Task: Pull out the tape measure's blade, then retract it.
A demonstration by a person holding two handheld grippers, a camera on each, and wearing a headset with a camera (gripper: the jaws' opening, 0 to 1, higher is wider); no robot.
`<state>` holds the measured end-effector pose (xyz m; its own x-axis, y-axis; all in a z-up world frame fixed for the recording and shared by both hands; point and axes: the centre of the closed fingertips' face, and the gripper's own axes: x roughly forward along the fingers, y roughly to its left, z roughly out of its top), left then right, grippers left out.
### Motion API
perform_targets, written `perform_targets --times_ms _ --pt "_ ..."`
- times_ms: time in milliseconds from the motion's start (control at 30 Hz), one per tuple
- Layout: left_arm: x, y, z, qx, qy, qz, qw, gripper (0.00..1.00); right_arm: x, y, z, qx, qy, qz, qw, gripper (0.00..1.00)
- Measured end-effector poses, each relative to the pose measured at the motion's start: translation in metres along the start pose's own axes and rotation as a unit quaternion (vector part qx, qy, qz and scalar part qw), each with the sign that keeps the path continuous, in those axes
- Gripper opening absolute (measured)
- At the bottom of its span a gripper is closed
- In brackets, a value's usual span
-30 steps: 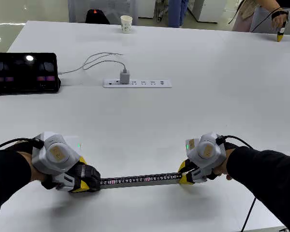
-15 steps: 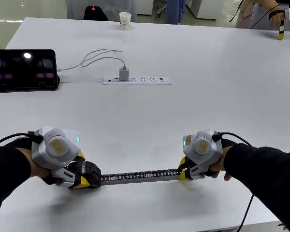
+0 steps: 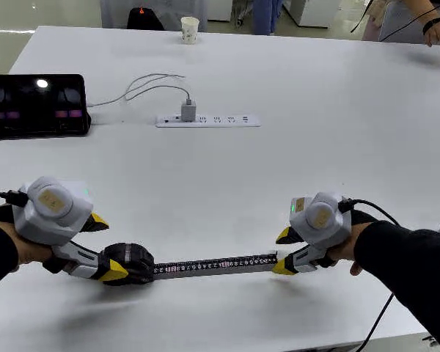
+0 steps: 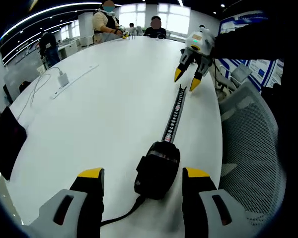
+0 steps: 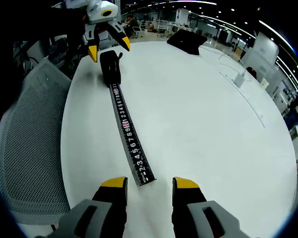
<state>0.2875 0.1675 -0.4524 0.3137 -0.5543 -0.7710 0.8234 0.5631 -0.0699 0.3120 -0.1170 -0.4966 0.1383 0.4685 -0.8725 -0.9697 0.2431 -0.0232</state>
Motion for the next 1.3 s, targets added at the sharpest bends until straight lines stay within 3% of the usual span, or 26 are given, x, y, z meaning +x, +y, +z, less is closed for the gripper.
perform_targets --times_ms 233,400,600,700,900,1167,1300 --pt "-0.017 0.016 -0.009 -0.051 -0.025 0.036 0.9977 0.66 -0.017 -0.005 -0.002 0.04 -0.038 -0.032 0.998 0.37" --pt "-0.029 0.025 -0.016 -0.085 -0.059 0.073 0.9919 0.71 -0.032 -0.008 -0.005 0.088 -0.078 -0.063 0.9911 0.4" --pt "-0.039 0.029 -0.026 -0.116 -0.081 0.101 0.9848 0.74 -0.045 -0.008 -0.013 0.114 -0.099 -0.087 0.9847 0.42" --pt "-0.043 0.025 -0.031 -0.136 -0.09 0.099 0.9815 0.77 -0.05 -0.008 -0.018 0.124 -0.104 -0.101 0.9817 0.46" --pt "-0.053 0.024 -0.042 -0.153 -0.1 0.115 0.9763 0.81 -0.065 -0.004 -0.027 0.163 -0.13 -0.122 0.9703 0.51" --pt "-0.066 0.018 -0.055 -0.163 -0.125 0.143 0.9681 0.92 -0.077 0.008 -0.033 0.174 -0.143 -0.13 0.9655 0.56" --pt "-0.071 0.014 -0.068 -0.169 -0.126 0.152 0.9658 0.98 -0.081 0.013 -0.036 0.179 -0.148 -0.135 0.9634 0.63"
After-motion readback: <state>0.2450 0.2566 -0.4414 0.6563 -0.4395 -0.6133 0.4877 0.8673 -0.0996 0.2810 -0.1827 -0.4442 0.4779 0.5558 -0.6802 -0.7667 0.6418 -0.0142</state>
